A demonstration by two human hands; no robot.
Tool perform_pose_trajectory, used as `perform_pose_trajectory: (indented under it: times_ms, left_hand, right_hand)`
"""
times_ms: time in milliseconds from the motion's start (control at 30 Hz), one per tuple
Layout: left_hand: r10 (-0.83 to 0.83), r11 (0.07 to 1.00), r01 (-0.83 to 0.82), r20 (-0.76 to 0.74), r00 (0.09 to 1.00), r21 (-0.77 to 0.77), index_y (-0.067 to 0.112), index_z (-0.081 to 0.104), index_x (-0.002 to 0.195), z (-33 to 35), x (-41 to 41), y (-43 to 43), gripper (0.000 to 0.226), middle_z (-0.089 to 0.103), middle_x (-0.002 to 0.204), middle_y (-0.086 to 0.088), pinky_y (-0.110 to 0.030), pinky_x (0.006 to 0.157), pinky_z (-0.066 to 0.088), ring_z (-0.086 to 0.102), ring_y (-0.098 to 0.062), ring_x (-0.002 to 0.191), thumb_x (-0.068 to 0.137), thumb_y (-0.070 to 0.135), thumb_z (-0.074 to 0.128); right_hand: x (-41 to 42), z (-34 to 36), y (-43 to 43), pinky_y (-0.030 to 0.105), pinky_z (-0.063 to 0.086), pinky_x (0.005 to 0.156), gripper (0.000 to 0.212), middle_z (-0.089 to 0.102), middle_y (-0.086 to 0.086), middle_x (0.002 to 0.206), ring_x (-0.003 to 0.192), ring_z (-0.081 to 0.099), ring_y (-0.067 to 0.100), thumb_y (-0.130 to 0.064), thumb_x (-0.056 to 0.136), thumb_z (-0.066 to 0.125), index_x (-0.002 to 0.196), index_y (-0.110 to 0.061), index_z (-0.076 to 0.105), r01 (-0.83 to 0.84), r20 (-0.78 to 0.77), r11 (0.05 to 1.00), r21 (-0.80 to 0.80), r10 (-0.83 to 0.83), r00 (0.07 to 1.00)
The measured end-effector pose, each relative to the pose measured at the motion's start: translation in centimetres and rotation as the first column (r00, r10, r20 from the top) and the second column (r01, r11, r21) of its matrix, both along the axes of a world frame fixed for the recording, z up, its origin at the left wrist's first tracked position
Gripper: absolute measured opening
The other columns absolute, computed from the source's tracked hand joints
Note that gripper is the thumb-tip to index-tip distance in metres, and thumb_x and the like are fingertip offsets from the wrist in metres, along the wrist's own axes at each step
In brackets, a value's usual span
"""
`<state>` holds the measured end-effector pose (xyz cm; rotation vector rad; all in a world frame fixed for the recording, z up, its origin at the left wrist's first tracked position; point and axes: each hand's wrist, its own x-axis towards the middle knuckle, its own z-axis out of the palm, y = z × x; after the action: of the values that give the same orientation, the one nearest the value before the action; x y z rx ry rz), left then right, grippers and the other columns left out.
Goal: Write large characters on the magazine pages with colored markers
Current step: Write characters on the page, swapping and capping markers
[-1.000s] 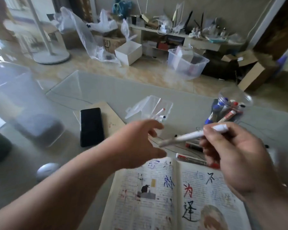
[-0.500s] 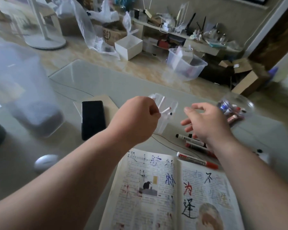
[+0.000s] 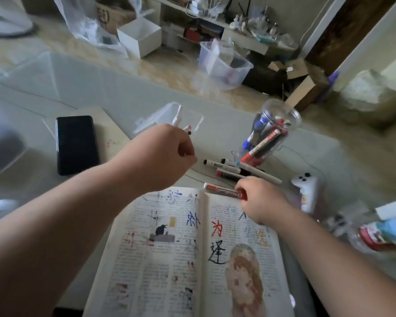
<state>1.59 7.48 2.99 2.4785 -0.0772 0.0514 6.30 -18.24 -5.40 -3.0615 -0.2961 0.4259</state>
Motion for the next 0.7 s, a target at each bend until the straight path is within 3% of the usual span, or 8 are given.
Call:
perform_pose_trajectory:
  times_ms: [167,267,300,333,400,433,567,700]
  left_hand:
    - [-0.057,0.996,0.065,-0.131,0.990,0.061,0.029,0.071,0.084,-0.9,-0.2,-1.0,0.012,0.063,0.072,0.015,-0.016,0.052,0.036,0.056,0.000,0.059,0.091,0.039,0.069]
    - [-0.117,0.985,0.141,-0.220,0.969,0.098,0.032,0.069,0.085,-1.2,-0.9,-2.0,0.012,0.064,0.073,0.015,-0.015,0.051,0.035,0.056,0.000,0.059,0.092,0.042,0.068]
    - [-0.149,0.980,0.173,-0.224,0.963,0.095,0.033,0.069,0.087,-1.3,-1.3,-2.6,0.011,0.063,0.073,0.016,-0.013,0.051,0.035,0.055,0.001,0.060,0.092,0.043,0.067]
    - [-0.191,0.974,0.212,-0.219,0.957,0.076,0.035,0.068,0.091,-1.5,-1.8,-3.5,0.011,0.063,0.074,0.017,-0.013,0.052,0.035,0.056,0.003,0.061,0.092,0.045,0.067]
    - [-0.308,0.949,0.315,-0.222,0.925,-0.004,0.038,0.065,0.106,-1.7,-3.1,-5.7,0.021,0.066,0.085,0.019,-0.012,0.061,0.041,0.058,0.006,0.070,0.090,0.051,0.066]
    - [-0.376,0.926,0.375,-0.249,0.893,-0.053,0.042,0.061,0.114,-1.9,-3.8,-6.8,0.028,0.066,0.093,0.020,-0.012,0.067,0.044,0.059,0.007,0.075,0.089,0.054,0.065]
    - [-0.573,0.820,0.530,-0.321,0.754,-0.217,0.042,0.055,0.108,-3.2,-6.9,-9.9,0.018,0.069,0.093,0.018,-0.021,0.076,0.053,0.064,0.003,0.082,0.093,0.044,0.065]
    - [-0.570,0.820,0.491,-0.349,0.744,-0.293,0.029,0.057,0.092,-4.2,-8.7,-10.9,0.012,0.069,0.081,0.014,-0.017,0.066,0.053,0.065,0.000,0.072,0.102,0.027,0.052]
  right_hand:
    - [-0.4,0.8,-0.2,0.031,0.047,0.077,0.026,0.058,-0.006,0.110,0.101,0.060,0.024,-0.016,0.085,0.053,0.106,-0.028,0.062,-0.052,0.045,0.998,-0.021,0.053,0.998]
    - [-2.5,3.3,-1.1,0.028,0.046,0.062,0.008,0.065,-0.007,0.088,0.078,0.062,0.020,-0.019,0.080,0.062,0.088,-0.021,0.061,0.145,0.074,0.972,0.186,-0.161,0.984]
    - [-3.7,4.2,-1.4,0.029,0.052,0.061,0.007,0.071,-0.003,0.080,0.071,0.067,0.022,-0.015,0.080,0.067,0.086,-0.017,0.063,0.268,-0.032,0.885,0.380,-0.277,0.960]
    - [-5.1,5.0,-1.7,0.034,0.059,0.062,0.008,0.075,0.004,0.075,0.068,0.072,0.025,-0.007,0.082,0.070,0.087,-0.009,0.064,0.396,-0.211,0.714,0.578,-0.338,0.917]
    - [-8.3,6.4,-2.2,0.037,0.061,0.062,0.009,0.076,0.017,0.078,0.070,0.074,0.031,0.002,0.085,0.074,0.089,0.004,0.065,0.530,-0.467,0.378,0.759,-0.251,0.848]
    - [-9.8,6.7,-2.6,0.036,0.059,0.061,0.008,0.076,0.018,0.079,0.069,0.073,0.031,0.000,0.085,0.075,0.086,0.003,0.068,0.528,-0.488,0.302,0.794,-0.202,0.849]
    - [-13.7,5.7,-4.2,0.031,0.044,0.046,0.027,0.059,0.011,0.057,0.050,0.053,0.024,-0.032,0.073,0.086,0.082,-0.010,0.074,0.422,-0.400,0.291,0.858,-0.135,0.907]
    - [-15.4,4.5,-5.1,0.021,0.035,0.040,0.028,0.054,0.011,0.059,0.045,0.046,0.018,-0.037,0.074,0.077,0.082,-0.011,0.072,0.442,-0.438,0.045,0.896,-0.075,0.896]
